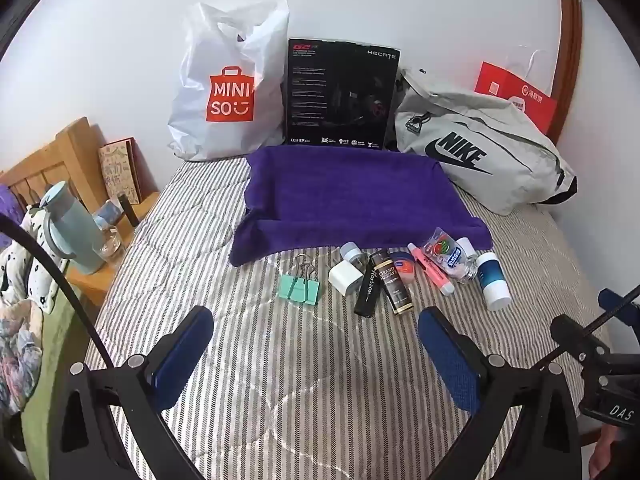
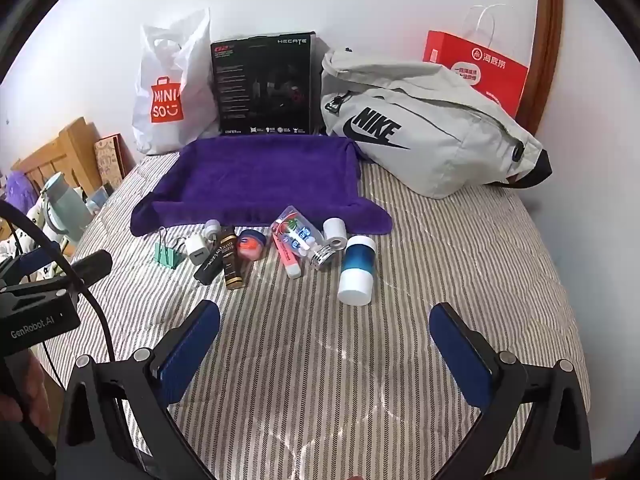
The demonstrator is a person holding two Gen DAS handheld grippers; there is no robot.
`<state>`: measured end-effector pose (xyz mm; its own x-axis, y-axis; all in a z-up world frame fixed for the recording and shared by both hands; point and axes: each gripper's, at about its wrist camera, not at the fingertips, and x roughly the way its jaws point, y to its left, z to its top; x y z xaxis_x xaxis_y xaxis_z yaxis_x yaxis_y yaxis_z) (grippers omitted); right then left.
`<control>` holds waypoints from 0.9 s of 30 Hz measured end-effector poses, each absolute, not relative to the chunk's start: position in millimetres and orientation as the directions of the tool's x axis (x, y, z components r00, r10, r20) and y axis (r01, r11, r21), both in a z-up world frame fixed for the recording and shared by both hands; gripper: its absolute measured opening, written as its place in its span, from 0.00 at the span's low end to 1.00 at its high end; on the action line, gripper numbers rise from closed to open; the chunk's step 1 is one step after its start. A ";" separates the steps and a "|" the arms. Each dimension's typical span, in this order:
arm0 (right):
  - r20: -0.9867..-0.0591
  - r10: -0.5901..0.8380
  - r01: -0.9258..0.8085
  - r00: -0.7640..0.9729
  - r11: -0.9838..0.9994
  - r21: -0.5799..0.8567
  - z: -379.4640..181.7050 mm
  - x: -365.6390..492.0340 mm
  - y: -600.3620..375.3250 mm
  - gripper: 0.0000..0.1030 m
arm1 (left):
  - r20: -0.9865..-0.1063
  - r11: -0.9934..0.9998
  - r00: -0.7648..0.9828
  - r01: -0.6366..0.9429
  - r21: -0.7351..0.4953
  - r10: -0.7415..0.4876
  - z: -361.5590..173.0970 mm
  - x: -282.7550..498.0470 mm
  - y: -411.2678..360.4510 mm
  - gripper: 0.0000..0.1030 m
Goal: Organize rigid objects
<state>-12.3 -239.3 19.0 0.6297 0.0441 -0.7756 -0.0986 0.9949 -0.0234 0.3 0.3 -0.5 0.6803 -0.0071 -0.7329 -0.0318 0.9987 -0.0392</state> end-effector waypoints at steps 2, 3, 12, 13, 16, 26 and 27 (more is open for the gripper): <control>-0.778 0.041 -0.093 0.627 0.995 -0.022 17.3 -12.9 -240.7 1.00 | -0.734 0.999 0.680 -0.033 -0.034 -0.002 -0.7 0.0 1.4 1.00; -0.779 0.040 -0.093 0.625 0.995 -0.024 16.2 -13.2 -241.0 1.00 | -0.733 0.999 0.680 -0.033 -0.035 -0.003 -0.6 -0.3 2.7 1.00; -0.783 0.035 -0.096 0.621 0.995 -0.031 24.8 -5.0 -237.5 1.00 | -0.737 0.999 0.676 -0.040 -0.034 0.002 -3.1 -3.8 -0.4 1.00; -0.783 0.033 -0.096 0.621 0.995 -0.035 26.0 -2.5 -235.2 1.00 | -0.737 0.999 0.676 -0.039 -0.035 0.000 -3.1 -4.1 -0.5 1.00; -0.773 0.038 -0.089 0.633 0.996 -0.024 22.9 -14.3 -241.8 1.00 | -0.738 0.999 0.675 -0.034 -0.029 0.002 -3.0 -4.2 -0.7 1.00; -0.770 0.042 -0.094 0.637 0.995 -0.024 25.8 -14.4 -239.9 1.00 | -0.735 0.999 0.678 -0.038 -0.029 0.005 -3.0 -4.8 0.1 1.00; -0.771 0.041 -0.095 0.636 0.995 -0.025 25.8 -14.3 -239.7 1.00 | -0.737 0.999 0.676 -0.040 -0.030 0.005 -3.2 -4.6 0.4 1.00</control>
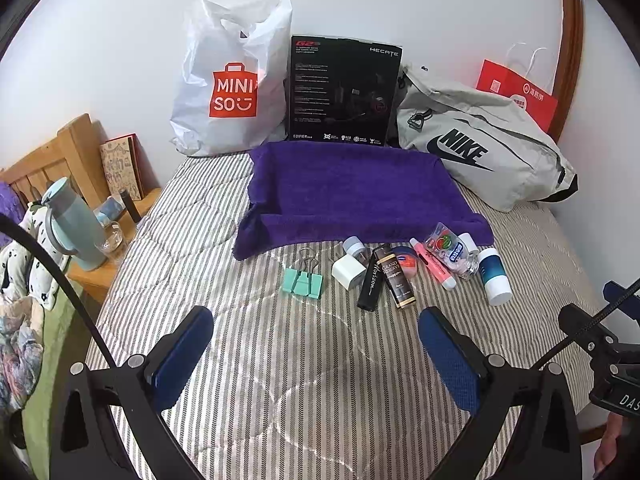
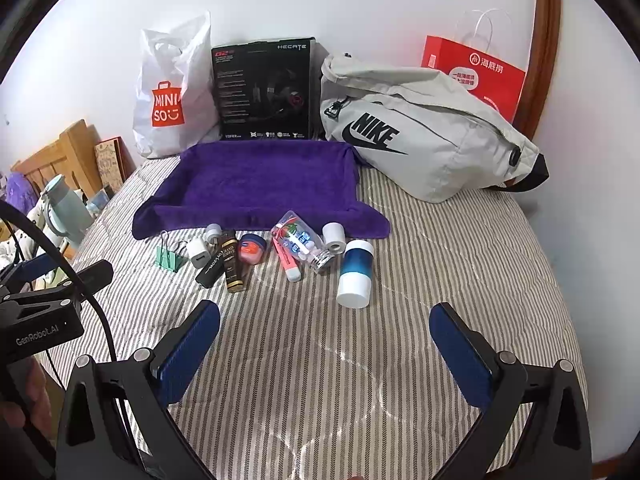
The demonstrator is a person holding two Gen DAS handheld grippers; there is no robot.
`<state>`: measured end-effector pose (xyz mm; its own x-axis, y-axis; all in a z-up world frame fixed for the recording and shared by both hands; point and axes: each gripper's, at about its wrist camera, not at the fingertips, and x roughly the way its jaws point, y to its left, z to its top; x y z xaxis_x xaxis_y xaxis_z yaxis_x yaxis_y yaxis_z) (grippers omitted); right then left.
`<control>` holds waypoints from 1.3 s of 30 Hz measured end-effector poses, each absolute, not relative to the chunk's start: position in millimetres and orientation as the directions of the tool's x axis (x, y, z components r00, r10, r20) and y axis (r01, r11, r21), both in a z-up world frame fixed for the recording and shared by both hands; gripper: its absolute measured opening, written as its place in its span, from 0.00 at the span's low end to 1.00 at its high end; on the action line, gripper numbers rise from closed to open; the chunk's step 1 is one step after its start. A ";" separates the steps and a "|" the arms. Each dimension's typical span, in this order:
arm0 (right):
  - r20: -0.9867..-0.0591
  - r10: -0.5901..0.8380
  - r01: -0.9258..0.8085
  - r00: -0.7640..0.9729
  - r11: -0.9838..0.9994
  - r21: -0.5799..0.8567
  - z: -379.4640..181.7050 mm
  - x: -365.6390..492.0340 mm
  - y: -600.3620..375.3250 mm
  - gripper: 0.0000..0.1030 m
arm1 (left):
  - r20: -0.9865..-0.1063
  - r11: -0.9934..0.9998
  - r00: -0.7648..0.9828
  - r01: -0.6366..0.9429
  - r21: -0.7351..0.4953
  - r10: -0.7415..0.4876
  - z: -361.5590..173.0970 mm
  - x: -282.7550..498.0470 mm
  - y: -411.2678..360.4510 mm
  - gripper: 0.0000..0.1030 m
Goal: Organize rigid objects
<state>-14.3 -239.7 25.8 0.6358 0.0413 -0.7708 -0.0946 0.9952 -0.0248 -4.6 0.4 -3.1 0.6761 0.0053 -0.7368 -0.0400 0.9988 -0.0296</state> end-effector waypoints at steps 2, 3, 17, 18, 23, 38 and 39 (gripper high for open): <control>-0.769 0.040 -0.095 0.638 0.995 -0.026 26.5 -14.4 -239.6 1.00 | -0.737 0.999 0.675 -0.040 -0.032 0.003 -2.8 -4.5 1.3 1.00; -0.769 0.040 -0.095 0.638 0.995 -0.027 26.9 -14.5 -239.5 1.00 | -0.737 0.999 0.676 -0.040 -0.031 0.004 -2.5 -4.5 1.4 1.00; -0.765 0.040 -0.096 0.643 0.995 -0.029 28.4 -17.3 -237.8 1.00 | -0.737 0.999 0.676 -0.045 -0.030 0.008 1.0 -5.5 5.6 1.00; -0.765 0.039 -0.095 0.643 0.995 -0.029 28.4 -17.5 -237.6 1.00 | -0.737 0.998 0.676 -0.046 -0.031 0.008 0.9 -5.5 5.5 1.00; -0.763 0.034 -0.094 0.645 0.995 -0.035 29.5 -18.4 -237.7 1.00 | -0.737 0.999 0.676 -0.045 -0.012 0.021 -0.1 -6.6 3.4 1.00; -0.770 0.029 -0.090 0.638 0.995 -0.037 26.4 -17.7 -239.1 1.00 | -0.743 0.999 0.669 -0.042 -0.021 0.013 -0.6 -6.8 3.7 1.00; -0.770 0.030 -0.092 0.638 0.995 -0.037 25.9 -18.2 -238.4 1.00 | -0.743 0.999 0.669 -0.041 -0.021 0.012 -0.6 -6.8 3.8 1.00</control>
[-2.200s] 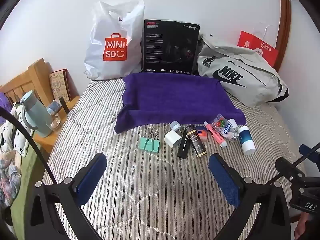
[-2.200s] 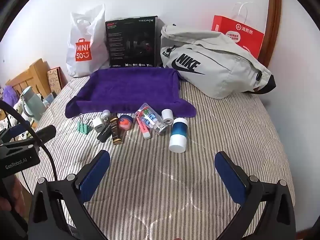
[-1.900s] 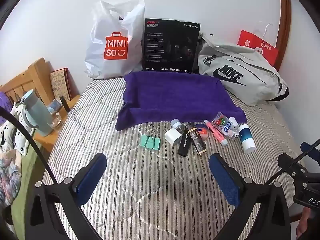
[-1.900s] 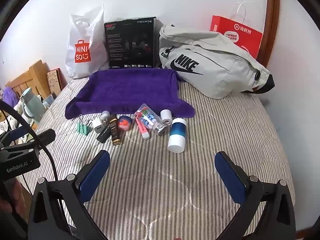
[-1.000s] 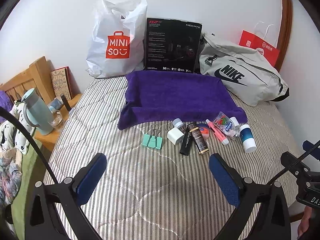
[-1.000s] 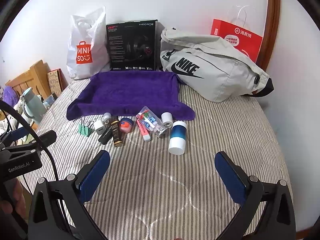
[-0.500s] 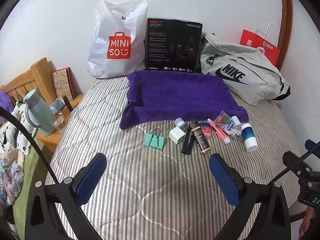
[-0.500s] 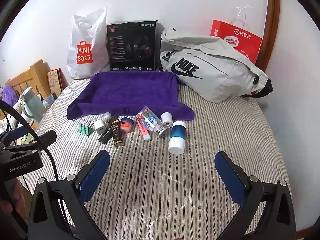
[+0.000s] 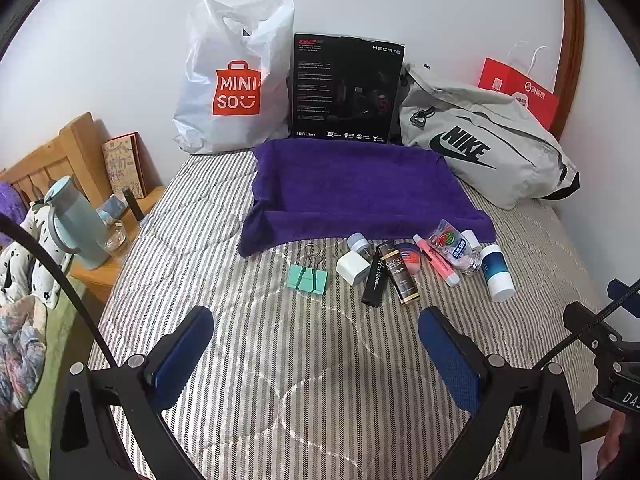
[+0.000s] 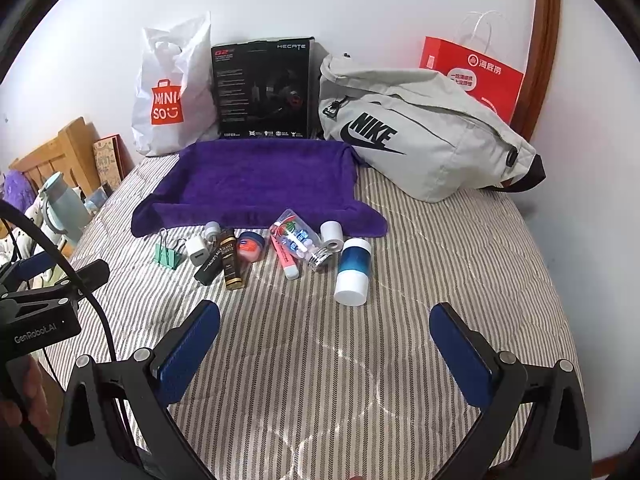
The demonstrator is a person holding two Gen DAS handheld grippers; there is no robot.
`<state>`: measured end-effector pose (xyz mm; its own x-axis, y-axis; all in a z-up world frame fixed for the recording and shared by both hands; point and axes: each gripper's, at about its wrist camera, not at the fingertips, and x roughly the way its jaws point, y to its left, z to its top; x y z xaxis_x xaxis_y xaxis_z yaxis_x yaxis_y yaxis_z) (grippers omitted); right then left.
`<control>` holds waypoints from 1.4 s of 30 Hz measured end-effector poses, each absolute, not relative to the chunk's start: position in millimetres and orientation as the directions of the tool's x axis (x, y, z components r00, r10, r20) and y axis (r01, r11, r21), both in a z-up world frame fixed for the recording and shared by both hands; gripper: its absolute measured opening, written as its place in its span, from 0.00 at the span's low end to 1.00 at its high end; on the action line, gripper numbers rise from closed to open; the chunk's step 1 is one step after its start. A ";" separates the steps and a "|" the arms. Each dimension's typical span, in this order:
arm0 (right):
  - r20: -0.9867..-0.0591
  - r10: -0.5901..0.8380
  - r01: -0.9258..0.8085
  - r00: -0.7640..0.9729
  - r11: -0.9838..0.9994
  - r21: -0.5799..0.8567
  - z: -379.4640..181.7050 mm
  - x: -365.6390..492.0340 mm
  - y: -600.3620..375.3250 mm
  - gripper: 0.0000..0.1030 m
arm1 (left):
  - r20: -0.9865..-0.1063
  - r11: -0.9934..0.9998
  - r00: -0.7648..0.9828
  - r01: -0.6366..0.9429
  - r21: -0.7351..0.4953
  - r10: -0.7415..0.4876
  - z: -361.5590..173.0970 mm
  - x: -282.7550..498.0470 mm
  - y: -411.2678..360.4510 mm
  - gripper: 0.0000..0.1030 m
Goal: Organize rigid objects
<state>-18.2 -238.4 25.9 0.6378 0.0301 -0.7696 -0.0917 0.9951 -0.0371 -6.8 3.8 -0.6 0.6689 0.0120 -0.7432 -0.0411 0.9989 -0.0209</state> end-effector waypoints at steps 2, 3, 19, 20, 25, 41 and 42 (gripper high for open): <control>-0.769 0.030 -0.093 0.638 0.995 -0.038 25.7 -18.9 -237.3 1.00 | -0.744 0.999 0.668 -0.041 -0.021 0.012 -0.8 -6.7 3.8 1.00; -0.769 0.032 -0.094 0.638 0.995 -0.037 25.7 -18.9 -237.2 1.00 | -0.743 0.999 0.669 -0.042 -0.021 0.012 -0.6 -7.2 3.9 1.00; -0.769 0.034 -0.096 0.639 0.995 -0.036 27.0 -20.2 -235.4 1.00 | -0.744 0.999 0.668 -0.047 -0.011 0.023 -3.3 -7.0 4.2 1.00; -0.769 0.034 -0.097 0.638 0.995 -0.036 27.0 -20.1 -235.4 1.00 | -0.745 0.999 0.667 -0.048 -0.012 0.023 -3.3 -6.8 4.7 1.00; -0.769 0.035 -0.098 0.638 0.995 -0.036 26.1 -19.2 -236.3 1.00 | -0.748 0.999 0.663 -0.048 -0.016 0.020 -3.3 -5.8 5.5 1.00; -0.774 0.032 -0.097 0.632 0.995 -0.038 24.7 -17.0 -237.2 1.00 | -0.750 0.999 0.661 -0.048 -0.010 0.024 -3.6 -4.6 7.2 1.00; -0.775 0.032 -0.096 0.631 0.995 -0.037 24.0 -16.1 -237.9 1.00 | -0.751 0.999 0.660 -0.047 -0.010 0.023 -3.9 -4.1 7.4 1.00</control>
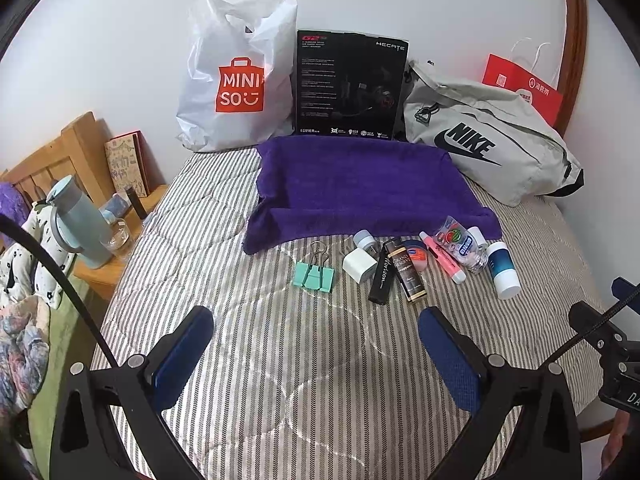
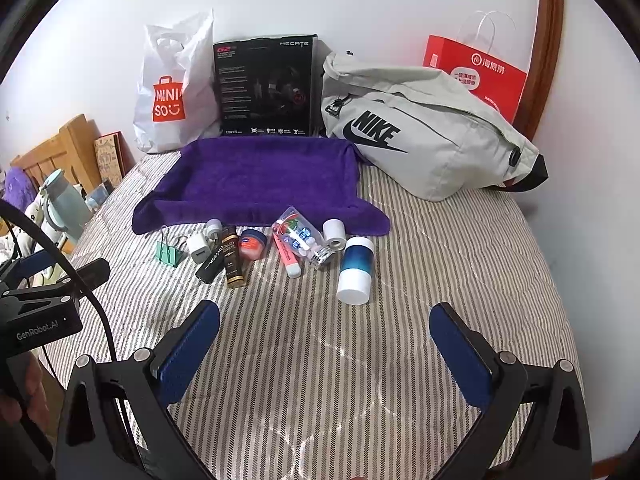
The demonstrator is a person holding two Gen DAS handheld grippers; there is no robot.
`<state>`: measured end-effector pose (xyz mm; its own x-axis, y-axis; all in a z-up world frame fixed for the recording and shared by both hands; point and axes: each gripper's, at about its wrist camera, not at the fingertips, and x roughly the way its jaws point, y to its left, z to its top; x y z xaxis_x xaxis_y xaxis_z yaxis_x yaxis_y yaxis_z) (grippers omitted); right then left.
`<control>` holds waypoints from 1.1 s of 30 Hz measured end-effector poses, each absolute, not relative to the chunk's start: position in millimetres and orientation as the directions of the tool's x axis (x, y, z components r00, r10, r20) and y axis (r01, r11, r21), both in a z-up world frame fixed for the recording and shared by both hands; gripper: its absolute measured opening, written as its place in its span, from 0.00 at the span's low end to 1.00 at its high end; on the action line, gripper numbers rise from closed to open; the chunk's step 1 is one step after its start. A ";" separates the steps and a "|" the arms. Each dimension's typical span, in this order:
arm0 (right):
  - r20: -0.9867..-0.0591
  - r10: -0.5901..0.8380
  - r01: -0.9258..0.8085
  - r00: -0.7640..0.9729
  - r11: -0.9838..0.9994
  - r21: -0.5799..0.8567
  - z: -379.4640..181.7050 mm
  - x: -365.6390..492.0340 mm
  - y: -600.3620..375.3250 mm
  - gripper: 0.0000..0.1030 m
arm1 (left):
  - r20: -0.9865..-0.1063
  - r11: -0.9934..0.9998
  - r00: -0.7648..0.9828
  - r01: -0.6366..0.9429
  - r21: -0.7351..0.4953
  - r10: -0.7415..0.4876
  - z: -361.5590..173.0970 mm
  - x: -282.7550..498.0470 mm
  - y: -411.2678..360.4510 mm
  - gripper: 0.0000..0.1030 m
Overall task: Organize rigid objects
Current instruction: 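Grasp the blue-and-white cylinder with the right tool while the left tool grasps the teal binder clip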
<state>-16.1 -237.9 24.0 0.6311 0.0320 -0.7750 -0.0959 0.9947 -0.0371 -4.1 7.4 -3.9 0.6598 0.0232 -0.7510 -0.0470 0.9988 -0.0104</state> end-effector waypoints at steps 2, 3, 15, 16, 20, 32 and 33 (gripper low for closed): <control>-0.778 0.033 -0.094 0.627 0.995 -0.034 21.9 -13.6 -239.4 1.00 | -0.751 0.999 0.660 -0.046 -0.007 0.025 -4.4 -4.0 7.1 1.00; -0.782 0.035 -0.095 0.622 0.995 -0.030 19.4 -11.3 -240.4 1.00 | -0.750 0.999 0.661 -0.043 -0.008 0.023 -5.1 -3.4 7.8 1.00; -0.835 0.039 -0.069 0.549 0.998 0.001 -27.8 27.8 -258.7 1.00 | -0.804 0.999 0.595 -0.032 -0.010 0.011 -50.4 38.5 25.8 1.00; -0.839 0.033 -0.064 0.543 0.998 -0.002 -31.4 31.1 -259.7 1.00 | -0.811 0.999 0.585 -0.035 -0.008 0.014 -55.5 42.4 27.0 1.00; -0.858 0.020 -0.046 0.513 0.999 -0.004 -49.2 46.1 -268.5 0.98 | -0.831 1.000 0.556 -0.023 -0.020 -0.004 -78.4 59.3 34.6 0.99; -0.885 0.055 -0.008 0.462 0.998 0.058 -78.8 81.2 -288.5 0.87 | -0.838 0.997 0.542 0.067 -0.025 -0.057 -111.4 100.5 32.4 0.88; -0.886 0.056 -0.005 0.461 0.998 0.061 -79.9 82.9 -289.2 0.87 | -0.841 0.997 0.539 0.077 -0.019 -0.058 -113.4 103.2 31.0 0.85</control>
